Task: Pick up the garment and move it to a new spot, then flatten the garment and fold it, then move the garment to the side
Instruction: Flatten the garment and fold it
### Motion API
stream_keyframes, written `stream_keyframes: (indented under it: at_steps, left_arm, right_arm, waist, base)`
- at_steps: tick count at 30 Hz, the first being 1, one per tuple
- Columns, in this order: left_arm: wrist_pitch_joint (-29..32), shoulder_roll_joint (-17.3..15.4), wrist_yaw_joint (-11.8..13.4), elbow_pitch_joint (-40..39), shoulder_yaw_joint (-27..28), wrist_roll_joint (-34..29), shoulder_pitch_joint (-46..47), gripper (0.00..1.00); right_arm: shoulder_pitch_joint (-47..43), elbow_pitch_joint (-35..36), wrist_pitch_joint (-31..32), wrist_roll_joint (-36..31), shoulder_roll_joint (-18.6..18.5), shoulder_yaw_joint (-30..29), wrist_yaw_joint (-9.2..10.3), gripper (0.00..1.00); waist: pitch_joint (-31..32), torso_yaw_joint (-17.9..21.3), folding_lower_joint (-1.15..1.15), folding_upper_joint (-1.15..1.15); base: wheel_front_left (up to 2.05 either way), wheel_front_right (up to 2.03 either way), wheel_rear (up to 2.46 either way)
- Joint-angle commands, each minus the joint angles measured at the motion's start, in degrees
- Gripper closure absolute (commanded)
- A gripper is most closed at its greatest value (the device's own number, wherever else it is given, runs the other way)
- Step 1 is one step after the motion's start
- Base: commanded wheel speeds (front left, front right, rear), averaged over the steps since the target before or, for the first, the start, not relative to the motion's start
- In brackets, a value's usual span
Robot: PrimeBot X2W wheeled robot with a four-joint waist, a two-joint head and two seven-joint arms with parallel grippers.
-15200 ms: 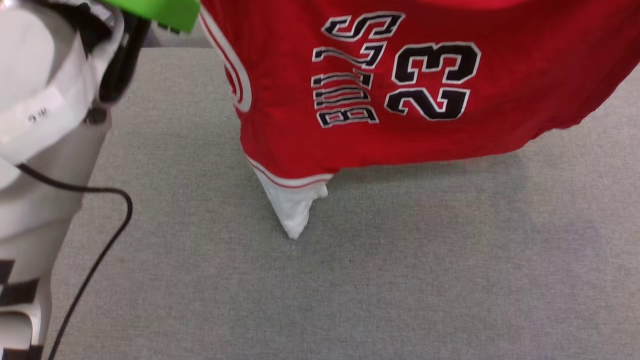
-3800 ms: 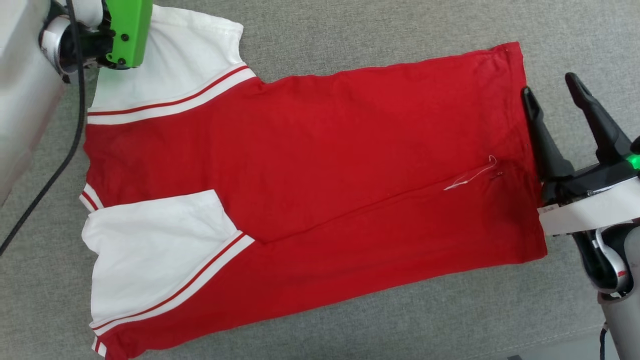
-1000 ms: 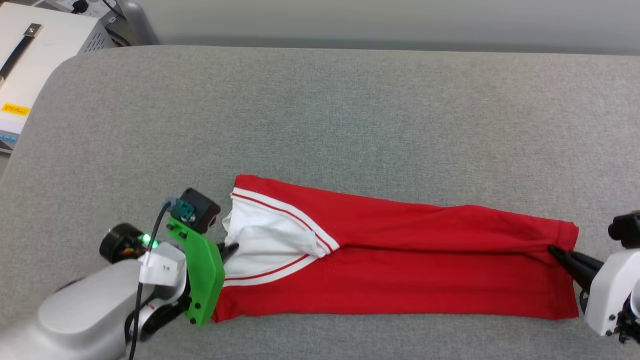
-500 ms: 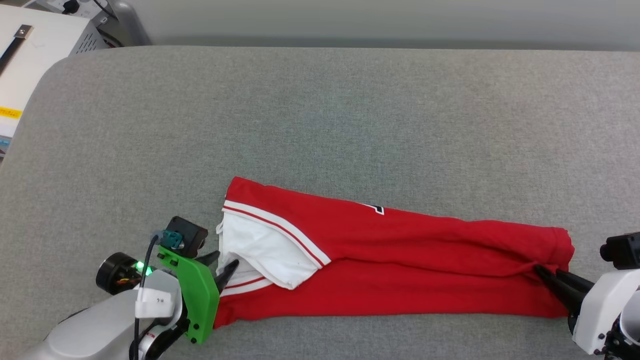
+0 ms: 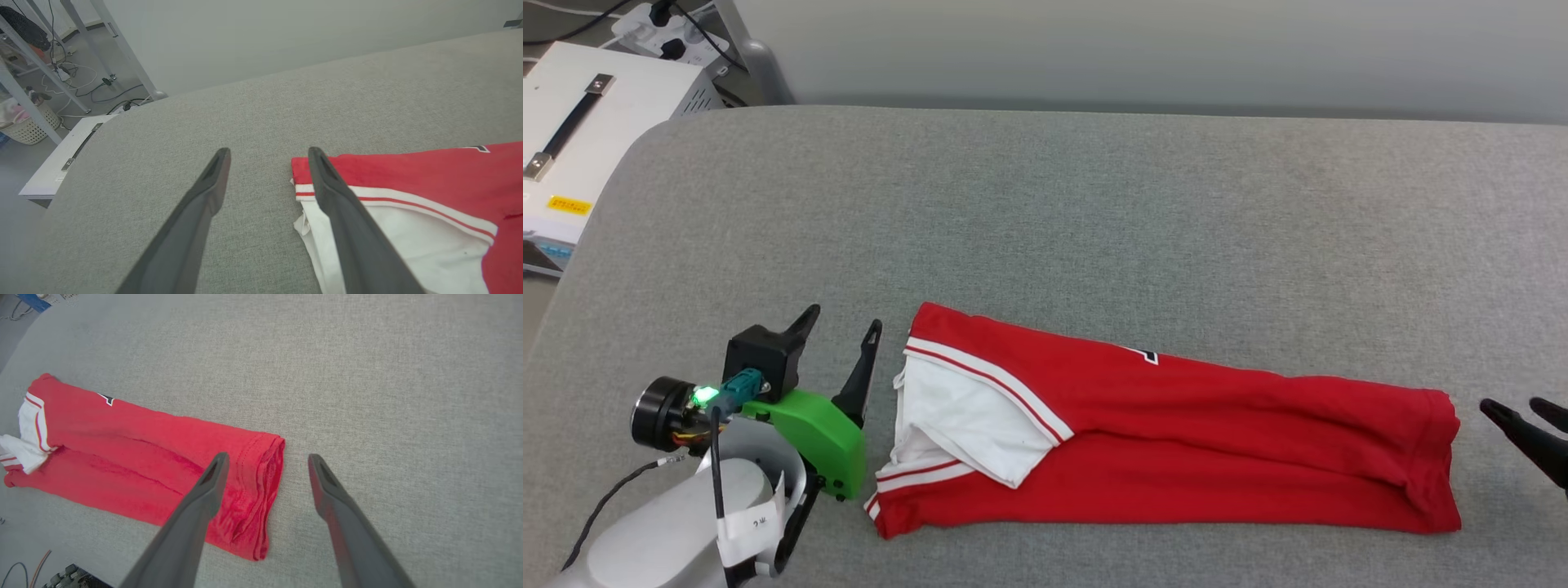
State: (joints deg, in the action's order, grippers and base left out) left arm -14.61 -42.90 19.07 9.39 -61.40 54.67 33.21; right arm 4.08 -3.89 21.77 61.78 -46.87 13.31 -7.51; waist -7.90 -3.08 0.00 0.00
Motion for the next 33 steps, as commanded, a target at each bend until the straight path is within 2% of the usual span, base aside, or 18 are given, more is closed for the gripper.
stream_keyframes:
  at_steps: [1, 5, 10, 15, 21, 31, 32, 33]
  left_arm:
    - [-0.3, 0.7, 1.1, -0.6, 1.4, -1.4, -1.9, 0.0]
    - [-0.4, 3.2, 3.4, -2.9, 8.3, -6.4, -5.1, 0.0]
    - [-0.4, 7.9, 5.5, -4.7, 17.8, -14.1, -10.2, 0.0]
    - [-0.4, 12.1, 5.6, -5.7, 24.8, -20.9, -14.8, 0.0]
    - [-0.4, 16.9, 3.7, -6.2, 32.4, -27.6, -19.8, 0.0]
    - [-0.4, 24.6, -1.7, -6.0, 42.2, -36.6, -25.6, 0.0]
    - [-0.4, 25.3, -2.2, -5.9, 43.1, -37.4, -26.0, 0.0]
    - [-0.4, 25.7, -2.6, -5.9, 43.7, -38.3, -26.3, 0.0]
  right_arm:
    - [0.7, -1.0, 2.0, 1.0, -0.4, -0.6, 0.02, 0.0]
    - [1.1, -4.1, 7.0, 2.3, -0.1, -1.6, 0.02, 0.0]
    - [2.5, -7.5, 10.3, 1.3, 2.6, -0.6, 0.02, 0.0]
    - [4.4, -10.1, 11.3, 0.1, 5.5, 1.1, 0.02, 0.0]
    - [6.7, -13.0, 11.6, -0.8, 8.0, 3.6, 0.02, 0.0]
    - [8.0, -16.3, 11.8, -0.3, 10.0, 7.3, 0.02, 0.0]
    - [8.0, -16.6, 11.8, -0.2, 9.9, 7.5, 0.02, 0.59]
    - [8.0, -16.9, 11.6, -0.2, 9.9, 7.6, 0.02, 0.88]
  waist:
    - [-0.2, -0.5, 0.0, 0.0]
    - [-1.1, -1.4, 0.0, 0.0]
    - [-2.2, -2.5, 0.0, 0.0]
    - [-3.2, -3.6, 0.0, 0.0]
    - [-3.9, -4.7, 0.0, 0.0]
    - [-4.2, -5.8, 0.0, 0.0]
    - [-4.1, -5.8, 0.0, 0.0]
    - [-4.0, -5.8, 0.0, 0.0]
  base:
    - [0.0, 0.0, 0.0]
    - [0.0, 0.0, 0.0]
    - [0.0, 0.0, 0.0]
    - [0.0, 0.0, 0.0]
    - [0.0, 0.0, 0.0]
    - [0.0, 0.0, 0.0]
    - [0.0, 0.0, 0.0]
    - [0.0, 0.0, 0.0]
